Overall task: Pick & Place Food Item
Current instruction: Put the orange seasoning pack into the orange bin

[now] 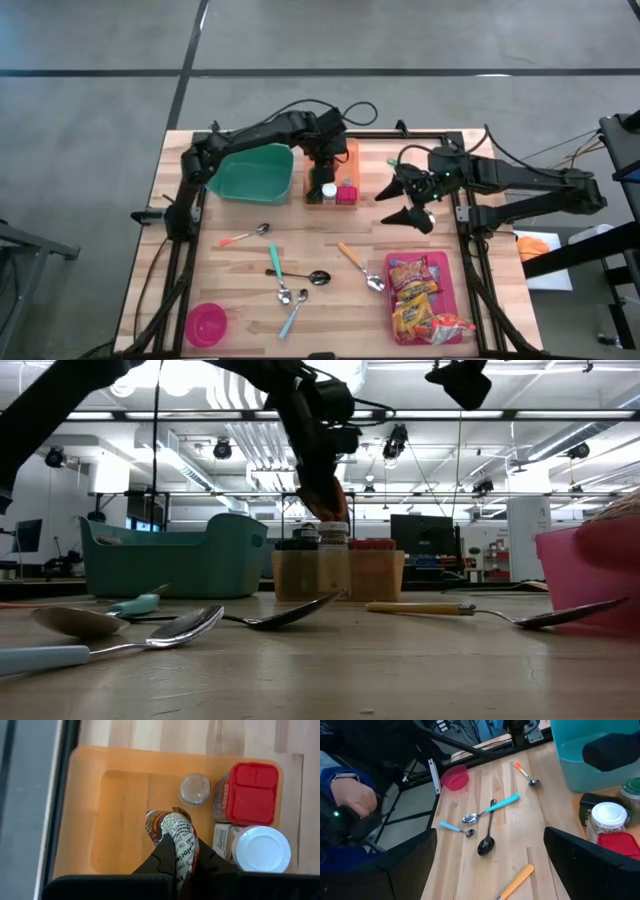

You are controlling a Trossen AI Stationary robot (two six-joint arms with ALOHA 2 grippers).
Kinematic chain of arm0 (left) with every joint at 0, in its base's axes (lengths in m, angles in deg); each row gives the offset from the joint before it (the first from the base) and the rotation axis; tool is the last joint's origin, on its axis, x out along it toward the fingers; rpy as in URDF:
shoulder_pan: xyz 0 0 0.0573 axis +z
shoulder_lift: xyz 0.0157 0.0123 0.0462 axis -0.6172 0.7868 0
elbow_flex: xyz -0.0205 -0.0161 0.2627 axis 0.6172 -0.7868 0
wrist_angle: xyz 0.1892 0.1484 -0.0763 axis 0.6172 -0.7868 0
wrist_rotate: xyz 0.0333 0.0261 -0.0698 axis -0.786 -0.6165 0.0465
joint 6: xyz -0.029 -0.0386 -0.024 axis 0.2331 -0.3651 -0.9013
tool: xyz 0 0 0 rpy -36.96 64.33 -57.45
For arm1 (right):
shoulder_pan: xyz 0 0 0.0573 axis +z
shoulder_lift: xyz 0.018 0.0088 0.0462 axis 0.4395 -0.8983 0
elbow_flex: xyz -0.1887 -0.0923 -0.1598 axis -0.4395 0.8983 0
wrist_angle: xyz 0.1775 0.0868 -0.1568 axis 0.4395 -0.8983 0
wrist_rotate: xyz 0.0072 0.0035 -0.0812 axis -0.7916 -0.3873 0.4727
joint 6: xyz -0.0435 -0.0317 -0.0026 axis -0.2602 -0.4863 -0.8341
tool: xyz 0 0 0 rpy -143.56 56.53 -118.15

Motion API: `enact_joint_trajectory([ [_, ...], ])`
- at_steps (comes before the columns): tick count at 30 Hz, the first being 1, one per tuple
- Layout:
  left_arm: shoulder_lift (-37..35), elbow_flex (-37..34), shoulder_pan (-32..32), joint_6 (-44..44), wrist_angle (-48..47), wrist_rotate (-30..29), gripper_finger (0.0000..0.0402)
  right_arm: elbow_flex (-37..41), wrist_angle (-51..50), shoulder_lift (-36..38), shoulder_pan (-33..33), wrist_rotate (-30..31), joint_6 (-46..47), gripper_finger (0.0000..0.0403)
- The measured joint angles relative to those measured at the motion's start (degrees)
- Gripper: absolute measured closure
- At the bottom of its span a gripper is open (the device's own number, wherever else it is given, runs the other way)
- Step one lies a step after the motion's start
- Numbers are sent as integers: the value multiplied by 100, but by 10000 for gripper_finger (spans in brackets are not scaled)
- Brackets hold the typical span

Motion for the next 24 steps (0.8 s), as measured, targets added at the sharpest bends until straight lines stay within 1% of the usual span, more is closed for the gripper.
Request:
enact_joint_trajectory([
  [4, 409, 553, -16, 0, -592, -2, 391, 162, 31, 51, 4, -1, -22, 39],
  [9, 747, 968, -28, 5, -1014, -92, 391, 302, 41, 34, 4, 1, -128, 39],
  [15, 877, 949, -120, 52, -1084, -170, 391, 550, 39, 36, 4, 1, -174, 39],
  [18, 957, 940, -205, 216, -1106, -173, 391, 683, 43, 36, 4, 5, -172, 39],
  [24, 969, 938, -272, 321, -1110, -170, 391, 821, 68, 36, 2, 14, -172, 39],
])
